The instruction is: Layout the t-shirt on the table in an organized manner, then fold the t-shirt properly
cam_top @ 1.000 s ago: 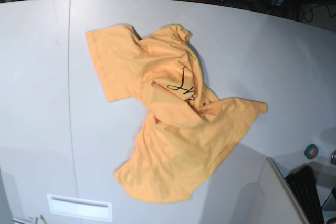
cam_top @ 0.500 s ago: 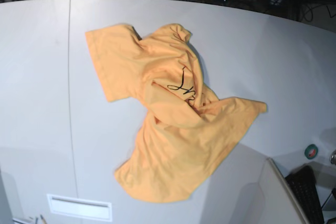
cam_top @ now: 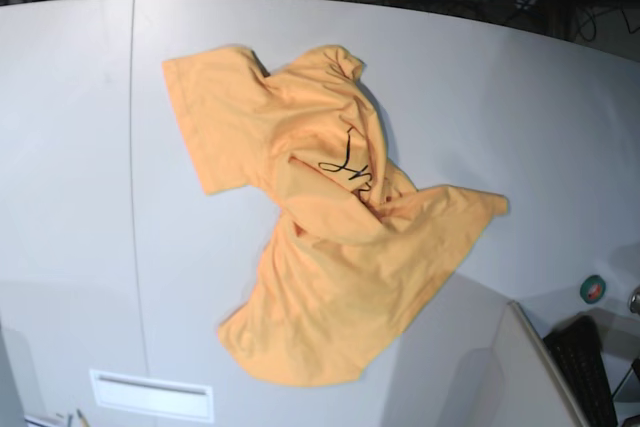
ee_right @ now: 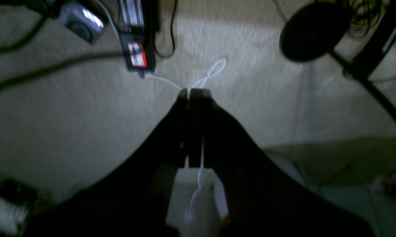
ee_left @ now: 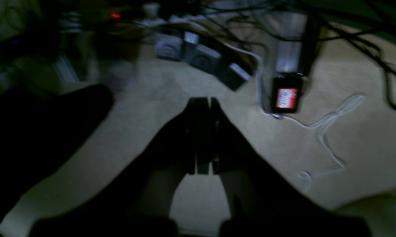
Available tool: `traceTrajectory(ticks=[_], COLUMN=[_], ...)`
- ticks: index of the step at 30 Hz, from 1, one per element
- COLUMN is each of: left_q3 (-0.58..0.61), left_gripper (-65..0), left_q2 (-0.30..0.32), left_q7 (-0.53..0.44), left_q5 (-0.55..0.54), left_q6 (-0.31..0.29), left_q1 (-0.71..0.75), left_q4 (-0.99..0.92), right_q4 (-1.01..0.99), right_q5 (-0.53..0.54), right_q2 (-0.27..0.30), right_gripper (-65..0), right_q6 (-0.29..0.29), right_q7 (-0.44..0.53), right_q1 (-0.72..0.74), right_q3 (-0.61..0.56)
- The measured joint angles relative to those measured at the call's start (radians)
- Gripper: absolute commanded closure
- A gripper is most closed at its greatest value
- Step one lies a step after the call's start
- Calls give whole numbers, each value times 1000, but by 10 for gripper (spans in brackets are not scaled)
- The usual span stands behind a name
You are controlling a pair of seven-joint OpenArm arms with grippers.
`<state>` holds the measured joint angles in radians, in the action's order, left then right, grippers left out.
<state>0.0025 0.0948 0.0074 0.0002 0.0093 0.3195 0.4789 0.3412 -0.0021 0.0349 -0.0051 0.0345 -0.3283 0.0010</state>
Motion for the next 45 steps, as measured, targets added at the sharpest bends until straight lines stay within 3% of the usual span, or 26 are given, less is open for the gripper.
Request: traceTrajectory(ticks=[5,11,17,24,28,34,38,41,43,45], left_q3=[5,-11,-6,-7,-8,-8,-11,-7,-5,7], left_gripper=[0,0,0,0,0,0,0,-8,-197,-319], left_q2=[14,80,151,305,338,321,241,186,172,174], left_q7=[-11,18,5,14,23,345,415,460,478,513], left_q5=[-5,-8,-17,-339,-426,-450,-444,-446,-440,-438], left_q6=[-9,0,-9,-8,-4,-3,3,-5,0,-2], left_q1=[134,350,529,642,605,321,135,23,-32,-93], left_q4=[146,451,822,1194,1322,1315,1242,1189,1165,1133], right_q4=[312,791,1167,1493,1588,1582,1540,1461,1420,1379], right_q5=[0,1,13,0,13,5,14,2,3,3], right_q2=[0,7,19,33,23,12,-19,-14,-13,-13], right_gripper=[0,0,0,0,0,0,-6,-254,-366,-389], right_q6=[1,-3,5,-7,10,3,6,4,-2,-2], right_q7=[-144,-344,-485,-614,-607,-615,-613,-619,-614,-612], right_q1=[-142,-401,-479,-502,-422,-249,-161,-92,-66,-42], right_q3=[0,2,37,130,117,19,-52,-63,-61,-60])
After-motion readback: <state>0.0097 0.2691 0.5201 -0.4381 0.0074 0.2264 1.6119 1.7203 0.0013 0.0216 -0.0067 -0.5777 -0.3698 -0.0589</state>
